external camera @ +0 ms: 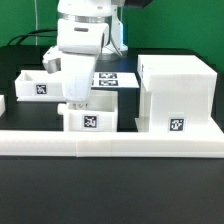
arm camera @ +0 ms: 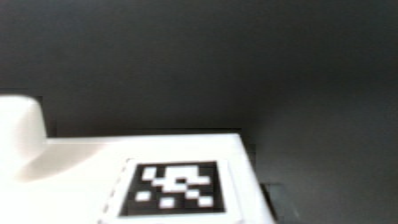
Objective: Assemble drawer
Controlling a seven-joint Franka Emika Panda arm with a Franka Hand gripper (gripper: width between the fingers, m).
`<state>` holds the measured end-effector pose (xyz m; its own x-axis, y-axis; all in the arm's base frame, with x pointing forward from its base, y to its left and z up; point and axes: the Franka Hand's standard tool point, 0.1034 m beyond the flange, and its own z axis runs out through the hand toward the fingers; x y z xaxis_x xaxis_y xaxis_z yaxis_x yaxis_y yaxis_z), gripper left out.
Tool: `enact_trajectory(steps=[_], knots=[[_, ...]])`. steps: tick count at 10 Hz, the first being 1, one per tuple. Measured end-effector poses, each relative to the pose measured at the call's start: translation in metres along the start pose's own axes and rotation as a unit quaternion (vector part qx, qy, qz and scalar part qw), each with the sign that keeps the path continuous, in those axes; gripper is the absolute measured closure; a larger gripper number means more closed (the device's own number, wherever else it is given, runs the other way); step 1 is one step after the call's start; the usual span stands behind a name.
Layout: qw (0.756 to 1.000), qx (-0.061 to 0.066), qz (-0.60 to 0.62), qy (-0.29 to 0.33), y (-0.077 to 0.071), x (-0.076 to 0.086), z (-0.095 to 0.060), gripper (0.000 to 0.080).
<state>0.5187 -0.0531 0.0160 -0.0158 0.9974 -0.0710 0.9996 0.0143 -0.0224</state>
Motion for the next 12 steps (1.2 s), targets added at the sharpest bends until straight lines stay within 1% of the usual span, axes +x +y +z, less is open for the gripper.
enact_trajectory(steps=[3,4,6,8,9,10,12], knots=[[1.0,0.0,0.016,0.0,0.001,0.0,0.0,0.0758],[1.0,0.003,0.024,0.001,0.002,0.003,0.0,0.0758],[0.999,0.004,0.039,0.006,0.012,0.019,-0.002,0.0758],[0.999,0.0,0.046,0.01,0.019,0.028,-0.005,0.0758],[0.999,0.001,0.047,0.009,0.017,0.026,-0.004,0.0758],[0.999,-0.002,0.048,0.01,0.017,0.026,-0.004,0.0758],[0.999,0.001,0.044,0.01,0.015,0.029,0.0,0.0758]])
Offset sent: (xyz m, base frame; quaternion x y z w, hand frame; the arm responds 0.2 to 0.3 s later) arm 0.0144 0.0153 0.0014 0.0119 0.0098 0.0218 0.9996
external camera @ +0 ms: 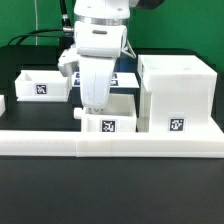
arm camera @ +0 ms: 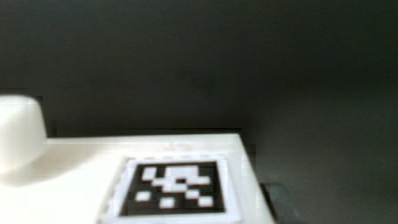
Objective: Assemble drawer
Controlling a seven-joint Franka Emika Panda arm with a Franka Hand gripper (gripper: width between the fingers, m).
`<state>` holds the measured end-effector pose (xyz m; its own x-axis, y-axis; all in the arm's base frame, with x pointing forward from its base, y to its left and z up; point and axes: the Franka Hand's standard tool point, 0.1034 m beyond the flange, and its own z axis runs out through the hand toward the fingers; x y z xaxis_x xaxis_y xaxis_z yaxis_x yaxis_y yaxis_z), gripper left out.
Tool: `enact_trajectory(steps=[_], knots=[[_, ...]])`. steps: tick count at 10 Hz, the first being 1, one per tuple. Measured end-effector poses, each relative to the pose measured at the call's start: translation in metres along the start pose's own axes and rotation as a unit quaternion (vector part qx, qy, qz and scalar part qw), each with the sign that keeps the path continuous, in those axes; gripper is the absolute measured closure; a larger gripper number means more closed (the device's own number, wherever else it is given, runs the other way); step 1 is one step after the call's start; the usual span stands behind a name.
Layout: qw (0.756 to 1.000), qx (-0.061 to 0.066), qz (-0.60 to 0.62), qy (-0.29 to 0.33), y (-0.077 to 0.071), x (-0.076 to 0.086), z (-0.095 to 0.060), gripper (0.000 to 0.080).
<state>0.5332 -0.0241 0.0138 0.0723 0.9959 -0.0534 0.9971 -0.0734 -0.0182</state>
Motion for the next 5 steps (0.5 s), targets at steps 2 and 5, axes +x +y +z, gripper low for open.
enact_trajectory(steps=[2,5], knots=[[1.0,0.0,-0.006,0.002,0.0005,0.0071,0.0014,0.0758],[1.0,-0.006,-0.008,0.003,0.0021,0.0086,0.0022,0.0757]])
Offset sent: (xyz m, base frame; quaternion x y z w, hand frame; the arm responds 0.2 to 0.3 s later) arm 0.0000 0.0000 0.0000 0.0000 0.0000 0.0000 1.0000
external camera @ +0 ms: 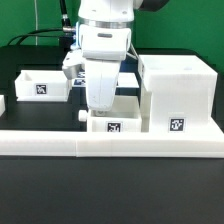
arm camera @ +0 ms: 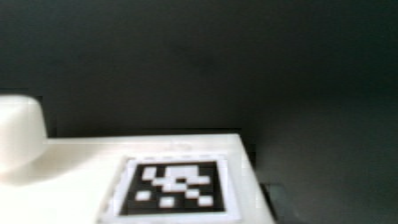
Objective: Assemble drawer
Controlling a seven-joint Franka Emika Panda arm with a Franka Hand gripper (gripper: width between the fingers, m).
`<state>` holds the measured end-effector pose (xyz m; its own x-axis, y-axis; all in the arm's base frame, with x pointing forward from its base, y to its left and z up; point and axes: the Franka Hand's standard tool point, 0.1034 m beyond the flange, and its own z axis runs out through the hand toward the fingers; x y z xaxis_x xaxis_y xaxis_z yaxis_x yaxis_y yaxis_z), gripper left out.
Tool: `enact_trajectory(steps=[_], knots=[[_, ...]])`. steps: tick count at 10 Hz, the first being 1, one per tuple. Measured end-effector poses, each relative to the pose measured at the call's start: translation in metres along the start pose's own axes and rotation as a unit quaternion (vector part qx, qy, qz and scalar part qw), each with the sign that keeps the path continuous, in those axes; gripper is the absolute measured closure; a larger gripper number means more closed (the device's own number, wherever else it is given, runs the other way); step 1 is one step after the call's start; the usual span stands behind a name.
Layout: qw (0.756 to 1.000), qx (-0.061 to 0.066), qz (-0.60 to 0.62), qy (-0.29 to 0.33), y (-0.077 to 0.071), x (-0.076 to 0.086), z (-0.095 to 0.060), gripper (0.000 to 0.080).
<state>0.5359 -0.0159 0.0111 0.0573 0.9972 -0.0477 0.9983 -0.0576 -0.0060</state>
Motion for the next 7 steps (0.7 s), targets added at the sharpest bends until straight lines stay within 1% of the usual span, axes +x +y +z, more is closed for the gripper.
enact_trajectory(steps=[1,4,6,7], knots=[[1.0,-0.01,-0.003,0.002,0.0015,0.0029,0.0,0.0757],[1.0,-0.009,-0.001,0.001,0.0011,0.0006,0.0003,0.0757],[1.0,-0.01,-0.002,0.001,0.0015,0.0053,0.0,0.0757],[1.0,-0.01,-0.001,0.001,0.0016,0.0038,0.0001,0.0757]])
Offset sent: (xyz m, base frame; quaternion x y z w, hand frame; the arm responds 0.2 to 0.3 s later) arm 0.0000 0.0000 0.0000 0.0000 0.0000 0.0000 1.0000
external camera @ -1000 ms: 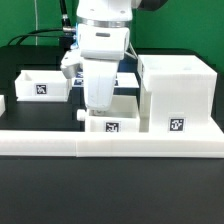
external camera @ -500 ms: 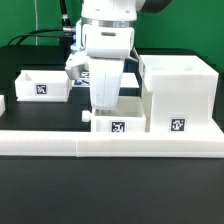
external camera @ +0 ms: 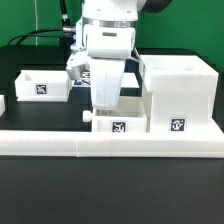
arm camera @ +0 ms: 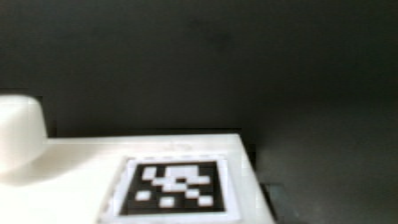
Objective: Assemble drawer
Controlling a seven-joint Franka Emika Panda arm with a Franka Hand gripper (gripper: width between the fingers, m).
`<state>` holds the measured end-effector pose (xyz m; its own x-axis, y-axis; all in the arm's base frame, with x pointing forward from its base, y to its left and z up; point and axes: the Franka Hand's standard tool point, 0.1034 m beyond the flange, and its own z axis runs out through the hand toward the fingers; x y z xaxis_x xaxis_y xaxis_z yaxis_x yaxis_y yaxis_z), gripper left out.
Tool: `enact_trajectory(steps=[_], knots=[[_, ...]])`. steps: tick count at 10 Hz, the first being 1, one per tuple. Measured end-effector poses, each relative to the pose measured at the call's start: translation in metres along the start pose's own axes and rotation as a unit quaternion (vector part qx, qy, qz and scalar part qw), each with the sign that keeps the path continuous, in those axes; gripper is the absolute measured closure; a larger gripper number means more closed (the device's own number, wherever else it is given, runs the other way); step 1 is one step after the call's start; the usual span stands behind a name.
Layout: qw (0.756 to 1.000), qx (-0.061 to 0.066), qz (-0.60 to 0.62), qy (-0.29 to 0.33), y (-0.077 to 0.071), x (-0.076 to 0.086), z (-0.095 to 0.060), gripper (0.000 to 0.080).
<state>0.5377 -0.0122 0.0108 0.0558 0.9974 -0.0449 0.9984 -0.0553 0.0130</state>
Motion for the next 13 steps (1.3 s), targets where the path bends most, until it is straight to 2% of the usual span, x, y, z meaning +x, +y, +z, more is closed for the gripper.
enact_trajectory(steps=[3,9,13], knots=[[1.0,-0.001,-0.019,-0.005,0.0,0.004,0.0,0.0757],[1.0,0.002,-0.027,-0.011,0.0,0.003,0.0,0.0757],[1.0,0.0,0.014,-0.009,0.001,0.012,0.002,0.0757]])
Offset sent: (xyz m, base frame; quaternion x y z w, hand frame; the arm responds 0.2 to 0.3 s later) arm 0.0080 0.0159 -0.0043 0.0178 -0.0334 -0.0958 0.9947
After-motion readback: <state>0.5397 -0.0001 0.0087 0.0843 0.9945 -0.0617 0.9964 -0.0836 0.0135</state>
